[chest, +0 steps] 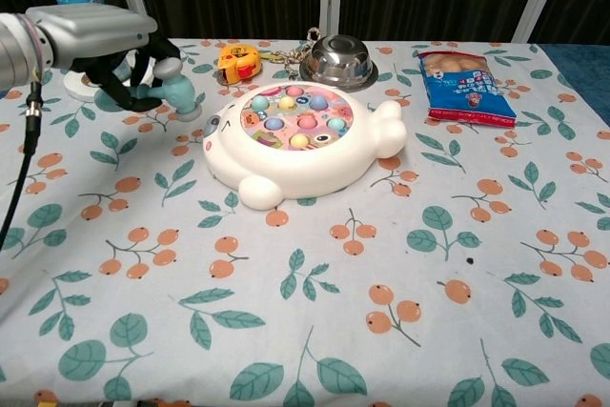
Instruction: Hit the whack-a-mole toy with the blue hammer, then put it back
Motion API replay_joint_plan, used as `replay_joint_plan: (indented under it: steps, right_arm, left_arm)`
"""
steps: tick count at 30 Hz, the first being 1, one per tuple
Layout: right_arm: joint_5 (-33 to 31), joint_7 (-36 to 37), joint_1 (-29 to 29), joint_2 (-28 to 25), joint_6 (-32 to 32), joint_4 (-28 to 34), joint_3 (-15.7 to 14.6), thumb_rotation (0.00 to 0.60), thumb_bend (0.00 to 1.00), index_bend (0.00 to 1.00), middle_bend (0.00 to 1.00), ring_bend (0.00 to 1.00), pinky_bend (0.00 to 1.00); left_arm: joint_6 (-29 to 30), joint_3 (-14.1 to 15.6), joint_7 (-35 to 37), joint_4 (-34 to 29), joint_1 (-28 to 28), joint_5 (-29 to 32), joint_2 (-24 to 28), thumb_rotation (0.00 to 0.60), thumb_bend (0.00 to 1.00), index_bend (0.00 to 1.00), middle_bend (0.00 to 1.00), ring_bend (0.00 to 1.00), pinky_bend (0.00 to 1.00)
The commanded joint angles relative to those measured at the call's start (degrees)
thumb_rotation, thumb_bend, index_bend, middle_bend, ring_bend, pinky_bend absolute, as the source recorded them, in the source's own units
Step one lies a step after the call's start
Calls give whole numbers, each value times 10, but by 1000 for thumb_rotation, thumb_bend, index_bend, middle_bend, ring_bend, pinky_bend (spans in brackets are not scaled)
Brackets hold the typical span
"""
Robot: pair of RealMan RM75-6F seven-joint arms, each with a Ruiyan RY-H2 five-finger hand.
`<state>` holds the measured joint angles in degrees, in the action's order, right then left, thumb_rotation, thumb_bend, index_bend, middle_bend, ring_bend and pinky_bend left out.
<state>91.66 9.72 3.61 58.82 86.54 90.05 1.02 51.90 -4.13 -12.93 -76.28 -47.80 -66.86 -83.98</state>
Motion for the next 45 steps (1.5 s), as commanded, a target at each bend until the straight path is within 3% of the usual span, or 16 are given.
replay_joint_plan:
  steps: [1, 11, 26, 45]
  right_arm:
    - [-1, -2, 0, -1, -1, 2, 0, 600, 230, 0, 139, 0, 0]
    - [-1, -10, 0, -1, -1, 9, 0, 600, 230, 0, 139, 0, 0]
    - [-2, -19, 2, -3, -4, 16, 0, 600, 230, 0, 139, 0, 0]
    - [0, -20, 2, -3, -3, 18, 0, 600, 230, 0, 140, 0, 0]
  left_arm:
    - [2, 13, 27, 29, 18, -16, -15, 600, 614, 554, 660, 510, 725]
    - [1, 20, 60, 75, 37, -51, -38, 600, 534, 488, 580, 426, 633]
    - [3, 18, 69, 80, 53, -74, -40, 600, 413, 403, 473, 326, 480]
    - [9, 10, 61, 71, 75, -74, -42, 600, 275, 325, 399, 259, 434]
